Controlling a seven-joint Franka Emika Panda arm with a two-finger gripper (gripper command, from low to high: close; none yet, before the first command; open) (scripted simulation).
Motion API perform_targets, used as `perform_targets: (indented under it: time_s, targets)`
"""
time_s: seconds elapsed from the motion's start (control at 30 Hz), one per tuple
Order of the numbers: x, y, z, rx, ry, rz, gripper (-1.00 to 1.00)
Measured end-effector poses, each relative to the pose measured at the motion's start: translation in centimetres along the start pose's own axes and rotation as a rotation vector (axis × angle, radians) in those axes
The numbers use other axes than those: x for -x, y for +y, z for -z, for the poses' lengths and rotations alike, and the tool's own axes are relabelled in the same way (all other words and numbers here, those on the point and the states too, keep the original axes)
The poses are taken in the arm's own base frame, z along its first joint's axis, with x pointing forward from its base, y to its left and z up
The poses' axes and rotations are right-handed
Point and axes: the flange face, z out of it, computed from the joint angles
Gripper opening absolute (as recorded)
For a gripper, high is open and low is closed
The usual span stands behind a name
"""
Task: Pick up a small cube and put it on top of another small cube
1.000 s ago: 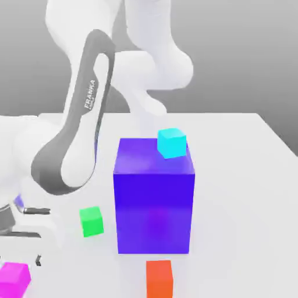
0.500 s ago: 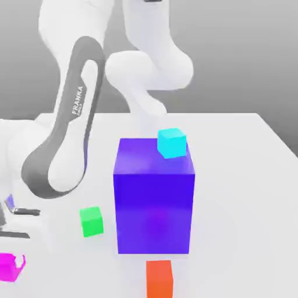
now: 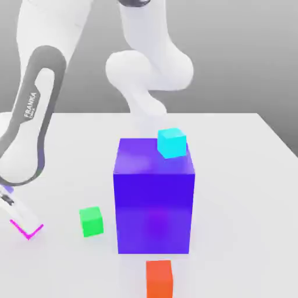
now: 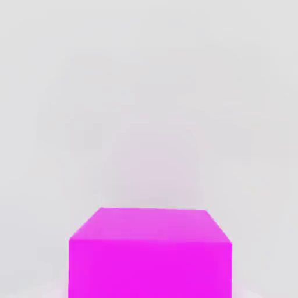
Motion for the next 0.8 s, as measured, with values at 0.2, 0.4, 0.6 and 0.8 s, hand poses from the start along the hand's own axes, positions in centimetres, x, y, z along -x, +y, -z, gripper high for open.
perform_targets:
  time_s: [0.2, 0.4, 0.6, 0.8]
  targets:
    - [2.6, 1.6, -1.6, 0.009, -0.064, -0.139, -1.0]
    - [6.5, 2.2, -1.1, -0.019, -0.059, -0.232, -1.0]
    - [10.4, 2.9, 1.4, -0.091, 0.015, -0.311, -1.0]
    - [14.5, 4.1, 3.8, -0.195, 0.13, -0.378, -1.0]
